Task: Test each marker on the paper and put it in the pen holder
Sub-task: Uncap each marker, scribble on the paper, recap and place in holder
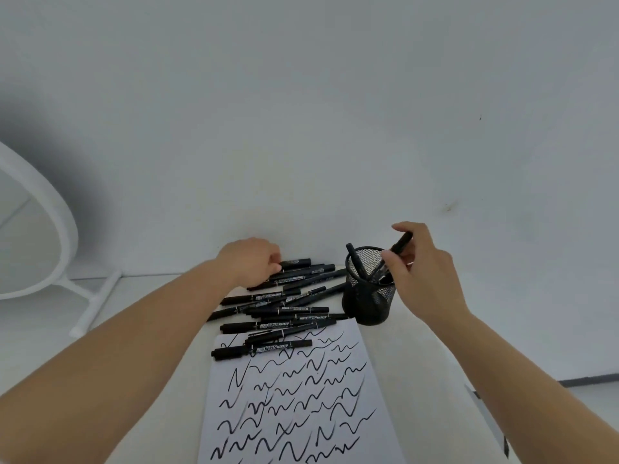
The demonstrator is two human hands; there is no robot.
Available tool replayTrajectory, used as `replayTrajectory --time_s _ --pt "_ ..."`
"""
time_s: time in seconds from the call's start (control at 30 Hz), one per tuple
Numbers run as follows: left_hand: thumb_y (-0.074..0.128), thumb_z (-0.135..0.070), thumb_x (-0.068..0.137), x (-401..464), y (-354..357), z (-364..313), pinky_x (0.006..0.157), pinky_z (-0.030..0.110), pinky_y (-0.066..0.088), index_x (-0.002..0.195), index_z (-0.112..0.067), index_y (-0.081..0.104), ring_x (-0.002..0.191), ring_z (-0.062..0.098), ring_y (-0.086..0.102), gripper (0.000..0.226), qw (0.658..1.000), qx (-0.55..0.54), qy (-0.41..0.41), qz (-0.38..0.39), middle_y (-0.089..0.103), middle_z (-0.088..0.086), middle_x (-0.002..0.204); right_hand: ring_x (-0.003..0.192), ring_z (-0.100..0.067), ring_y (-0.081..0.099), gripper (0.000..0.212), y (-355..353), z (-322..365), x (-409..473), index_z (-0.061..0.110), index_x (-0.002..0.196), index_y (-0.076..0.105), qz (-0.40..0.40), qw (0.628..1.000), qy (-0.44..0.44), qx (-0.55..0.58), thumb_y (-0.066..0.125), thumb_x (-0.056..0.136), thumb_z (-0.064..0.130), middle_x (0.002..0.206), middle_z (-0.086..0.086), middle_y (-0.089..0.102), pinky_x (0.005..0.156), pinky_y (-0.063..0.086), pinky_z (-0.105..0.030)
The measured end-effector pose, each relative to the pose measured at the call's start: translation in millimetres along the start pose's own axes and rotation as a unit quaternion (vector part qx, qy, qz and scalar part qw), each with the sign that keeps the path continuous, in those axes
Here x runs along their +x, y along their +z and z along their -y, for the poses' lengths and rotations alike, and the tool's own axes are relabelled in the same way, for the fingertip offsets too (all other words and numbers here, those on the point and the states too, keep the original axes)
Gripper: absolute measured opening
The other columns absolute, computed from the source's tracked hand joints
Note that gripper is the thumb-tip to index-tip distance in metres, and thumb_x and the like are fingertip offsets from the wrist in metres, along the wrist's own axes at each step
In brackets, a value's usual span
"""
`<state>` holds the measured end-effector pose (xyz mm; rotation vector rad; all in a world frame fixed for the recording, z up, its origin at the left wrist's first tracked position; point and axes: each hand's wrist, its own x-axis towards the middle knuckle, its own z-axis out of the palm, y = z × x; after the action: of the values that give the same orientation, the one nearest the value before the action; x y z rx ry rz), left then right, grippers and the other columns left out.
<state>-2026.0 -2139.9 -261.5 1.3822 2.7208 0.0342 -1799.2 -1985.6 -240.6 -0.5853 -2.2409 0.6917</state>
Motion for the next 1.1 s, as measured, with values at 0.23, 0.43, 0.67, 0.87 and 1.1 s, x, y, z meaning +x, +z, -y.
replayTrajectory --time_s 0.23,0.43,0.67,0.87,1.1 --pt "0.044 -0.023 0.095 33 37 -6 0.088 0.037 0.044 0.118 -0.018 0.055 0.109 0.025 0.052 0.026 0.995 -0.032 -0.034 -0.089 0.059 0.005 0.119 0.081 -0.03 0.058 0.024 19 -7 2 0.02 0.117 0.05 0.075 0.992 0.001 -0.106 0.049 0.093 0.022 0.082 -0.005 0.064 0.07 0.044 -0.037" --pt "0.049 -0.032 0.092 39 53 -12 0.081 0.035 0.041 0.111 -0.017 0.06 0.112 0.023 0.046 0.026 0.993 0.004 -0.029 -0.11 0.056 0.004 0.113 0.089 -0.024 0.058 0.028 24 -8 1 0.026 0.119 0.054 0.051 0.989 0.004 -0.136 0.049 0.092 0.025 0.095 0.002 0.066 0.072 0.042 -0.032" --pt "0.047 -0.026 0.094 36 60 -20 0.083 0.038 0.042 0.11 -0.011 0.055 0.106 0.027 0.05 0.023 0.993 -0.044 -0.06 -0.096 0.054 0.009 0.114 0.106 -0.021 0.045 0.03 22 -10 -13 0.017 0.117 0.057 0.01 0.982 -0.057 -0.179 0.056 0.087 0.02 0.114 0.0 0.054 0.068 0.039 -0.027" --pt "0.055 -0.03 0.09 38 57 -18 0.087 0.039 0.045 0.115 -0.012 0.054 0.108 0.027 0.052 0.03 0.996 -0.01 -0.067 -0.05 0.056 0.008 0.118 0.095 -0.033 0.052 0.034 12 -6 -21 0.009 0.111 0.061 -0.03 0.979 -0.09 -0.183 0.066 0.077 0.011 0.11 -0.011 0.059 0.073 0.043 -0.04" --pt "0.047 -0.037 0.092 24 49 -17 0.063 0.031 0.039 0.094 -0.016 0.057 0.085 0.028 0.056 0.024 0.981 -0.118 -0.061 -0.139 0.057 0.005 0.085 0.102 -0.031 0.05 0.034 1 -3 -36 0.011 0.11 0.061 -0.097 0.977 -0.09 -0.169 0.063 0.076 0.013 0.112 -0.008 0.06 0.077 0.04 -0.039"
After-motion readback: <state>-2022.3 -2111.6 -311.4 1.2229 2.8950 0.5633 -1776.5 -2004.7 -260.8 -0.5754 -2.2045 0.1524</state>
